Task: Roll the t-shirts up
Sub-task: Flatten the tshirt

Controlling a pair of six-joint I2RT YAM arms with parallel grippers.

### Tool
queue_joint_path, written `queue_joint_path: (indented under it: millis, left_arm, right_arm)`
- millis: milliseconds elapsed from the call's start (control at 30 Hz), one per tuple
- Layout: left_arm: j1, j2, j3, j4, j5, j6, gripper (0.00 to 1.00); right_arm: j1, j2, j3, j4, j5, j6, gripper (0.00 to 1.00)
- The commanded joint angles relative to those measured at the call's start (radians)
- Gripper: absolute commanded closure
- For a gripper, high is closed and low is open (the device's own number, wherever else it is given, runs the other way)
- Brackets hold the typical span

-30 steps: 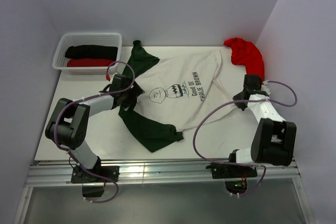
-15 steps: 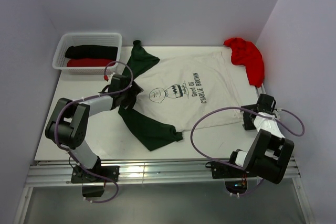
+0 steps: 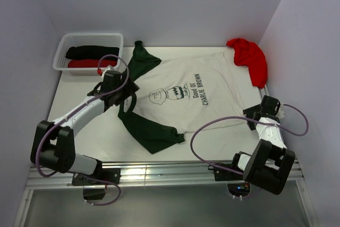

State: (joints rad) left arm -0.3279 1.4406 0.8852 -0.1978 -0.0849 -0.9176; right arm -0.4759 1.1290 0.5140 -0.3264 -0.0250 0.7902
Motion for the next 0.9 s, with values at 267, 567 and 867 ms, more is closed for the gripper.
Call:
queue_joint_path:
  millis: [267,567,867]
  left_arm:
    - [-0.019,-0.250,-0.006,-0.094,-0.003,0.048,0.00]
    - [-0.060,-0.384,-0.057,-0.150,-0.012,0.040,0.01]
    - [-0.074,-0.526,-0.080,-0.158,0.069,0.059,0.01]
  right_arm:
    - [-0.004,-0.028,-0.034,0.000,0.114,0.018,0.61]
    - [-0.006,-0.087,-0.068,-0.016,0.221,0.106,0.26]
    - [-0.006,-0.230,-0.081,0.009,0.224,0.006,0.25]
